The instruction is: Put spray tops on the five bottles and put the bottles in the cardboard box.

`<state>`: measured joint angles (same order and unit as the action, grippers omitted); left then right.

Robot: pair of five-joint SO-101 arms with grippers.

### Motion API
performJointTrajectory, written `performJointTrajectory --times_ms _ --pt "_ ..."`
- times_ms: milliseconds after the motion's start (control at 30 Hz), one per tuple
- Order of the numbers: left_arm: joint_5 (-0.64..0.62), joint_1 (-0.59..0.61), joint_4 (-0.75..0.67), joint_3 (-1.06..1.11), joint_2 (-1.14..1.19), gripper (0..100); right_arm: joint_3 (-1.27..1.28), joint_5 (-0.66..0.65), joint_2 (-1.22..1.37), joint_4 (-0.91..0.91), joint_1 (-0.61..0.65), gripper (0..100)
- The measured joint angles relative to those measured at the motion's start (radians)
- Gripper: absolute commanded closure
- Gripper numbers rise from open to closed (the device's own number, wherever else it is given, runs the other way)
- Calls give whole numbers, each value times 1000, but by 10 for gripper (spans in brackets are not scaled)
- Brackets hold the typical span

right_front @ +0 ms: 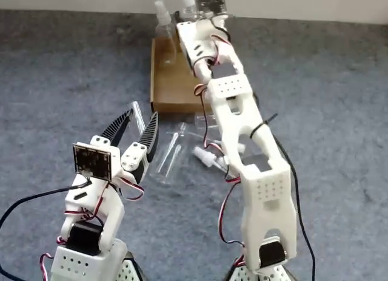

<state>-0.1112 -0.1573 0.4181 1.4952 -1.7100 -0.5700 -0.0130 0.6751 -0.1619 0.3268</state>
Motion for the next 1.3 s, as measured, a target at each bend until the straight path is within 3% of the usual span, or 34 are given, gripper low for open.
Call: performJointTrajectory --times_ms 433,1300 --pt "0 0 0 0 0 832 0 37 212 209 -60 995" --pt "0 0 0 0 0 832 -422 38 575 224 -64 974"
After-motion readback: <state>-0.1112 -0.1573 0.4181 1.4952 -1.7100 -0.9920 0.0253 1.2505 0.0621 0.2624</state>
